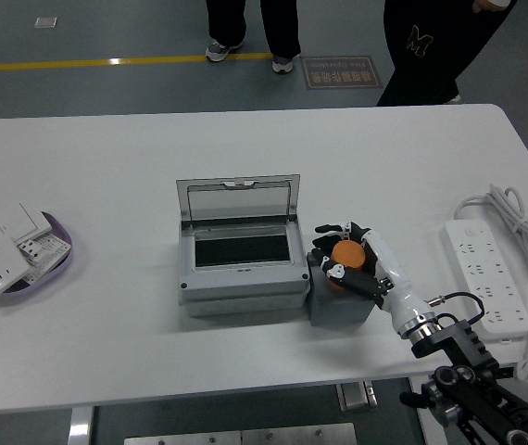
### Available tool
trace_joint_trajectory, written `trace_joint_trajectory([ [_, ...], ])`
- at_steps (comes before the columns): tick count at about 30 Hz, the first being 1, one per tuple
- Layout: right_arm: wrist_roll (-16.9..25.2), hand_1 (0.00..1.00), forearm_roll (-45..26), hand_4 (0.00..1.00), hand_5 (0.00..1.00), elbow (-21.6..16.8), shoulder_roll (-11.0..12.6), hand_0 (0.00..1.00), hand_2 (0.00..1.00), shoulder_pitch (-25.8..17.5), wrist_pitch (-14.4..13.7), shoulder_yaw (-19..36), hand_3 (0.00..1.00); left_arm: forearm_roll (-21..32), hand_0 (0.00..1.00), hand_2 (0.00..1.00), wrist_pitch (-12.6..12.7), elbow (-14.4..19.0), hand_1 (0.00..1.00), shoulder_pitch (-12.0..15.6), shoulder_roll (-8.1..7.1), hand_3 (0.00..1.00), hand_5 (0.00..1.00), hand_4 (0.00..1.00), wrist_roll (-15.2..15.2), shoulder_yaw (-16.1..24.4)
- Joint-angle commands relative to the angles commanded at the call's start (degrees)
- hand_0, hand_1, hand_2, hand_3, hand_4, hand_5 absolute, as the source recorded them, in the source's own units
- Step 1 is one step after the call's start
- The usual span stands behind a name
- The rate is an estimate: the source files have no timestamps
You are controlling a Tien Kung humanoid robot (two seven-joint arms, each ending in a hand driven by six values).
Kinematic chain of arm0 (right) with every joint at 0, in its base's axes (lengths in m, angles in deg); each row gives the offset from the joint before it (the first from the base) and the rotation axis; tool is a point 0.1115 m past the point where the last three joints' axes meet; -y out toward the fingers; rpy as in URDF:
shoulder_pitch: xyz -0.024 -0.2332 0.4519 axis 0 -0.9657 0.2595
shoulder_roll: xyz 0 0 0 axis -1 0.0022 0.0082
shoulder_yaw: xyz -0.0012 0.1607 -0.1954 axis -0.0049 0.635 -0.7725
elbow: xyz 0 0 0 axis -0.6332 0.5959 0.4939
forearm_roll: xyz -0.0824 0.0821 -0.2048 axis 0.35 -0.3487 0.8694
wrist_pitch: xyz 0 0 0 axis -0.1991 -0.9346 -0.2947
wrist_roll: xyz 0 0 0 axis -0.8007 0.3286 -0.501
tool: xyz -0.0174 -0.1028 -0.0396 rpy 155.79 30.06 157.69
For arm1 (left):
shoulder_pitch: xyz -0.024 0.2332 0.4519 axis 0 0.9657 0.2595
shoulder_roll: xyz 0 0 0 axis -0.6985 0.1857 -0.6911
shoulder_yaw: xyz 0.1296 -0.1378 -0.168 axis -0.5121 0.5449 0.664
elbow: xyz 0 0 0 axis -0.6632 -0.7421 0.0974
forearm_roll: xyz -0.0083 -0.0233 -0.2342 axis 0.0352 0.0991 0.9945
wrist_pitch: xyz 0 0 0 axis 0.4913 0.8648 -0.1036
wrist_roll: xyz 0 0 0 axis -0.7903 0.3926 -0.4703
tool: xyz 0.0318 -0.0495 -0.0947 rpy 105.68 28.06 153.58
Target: Pick up the cylinder from the cube,place it in the box,flap close box
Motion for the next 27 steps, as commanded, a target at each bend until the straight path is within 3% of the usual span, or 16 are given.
trace_joint_trajectory([
  [11, 1.1, 0.589, -1.2, 0.708, 0.200, 0.2, 0.2, 0.590, 0.546, 0.1, -0.8, -0.3, 0.598, -0.1, 0.635, 0.578, 0.0, 0.0, 0.660, -0.1, 0.00, 0.669, 0.297, 0.719, 0.0, 0.1],
  [12, 1.1, 0.587, -1.3, 0.487, 0.035, 0.3, 0.2, 0.660, 0.533, 0.1, -0.9, -0.4, 0.580, -0.1, 0.635, 0.577, 0.0, 0.0, 0.660, -0.1, -0.01, 0.670, 0.297, 0.719, 0.0, 0.1],
  [17, 1.2, 0.587, -1.6, 0.487, 0.035, 0.4, 0.4, 0.660, 0.533, 0.3, -1.0, -0.8, 0.580, -0.1, 0.635, 0.577, 0.0, 0.0, 0.660, -0.1, -0.01, 0.670, 0.297, 0.719, 0.0, 0.1],
  [18, 1.2, 0.524, -1.7, 0.260, 0.002, 0.4, 0.4, 0.618, 0.498, 0.4, -1.0, -0.9, 0.517, -0.1, 0.635, 0.577, 0.0, 0.0, 0.660, -0.1, -0.01, 0.670, 0.296, 0.719, 0.0, 0.1],
  [23, 1.1, 0.524, -1.7, 0.260, 0.002, 0.5, 0.7, 0.618, 0.498, 0.8, -0.9, -1.4, 0.517, -0.1, 0.635, 0.577, 0.0, 0.0, 0.660, -0.1, -0.04, 0.670, 0.296, 0.719, 0.0, 0.1],
  [24, 1.1, 0.437, -1.6, 0.039, 0.002, 0.5, 0.8, 0.450, 0.453, 0.8, -0.9, -1.5, 0.440, -0.1, 0.635, 0.578, 0.0, 0.0, 0.660, -0.1, -0.06, 0.670, 0.297, 0.719, 0.0, 0.1],
  [27, 0.9, 0.437, -1.4, 0.039, 0.002, 0.5, 1.0, 0.450, 0.453, 1.1, -0.9, -1.8, 0.440, -0.2, 0.635, 0.578, 0.0, 0.0, 0.660, -0.2, -0.11, 0.670, 0.297, 0.719, 0.0, 0.2],
])
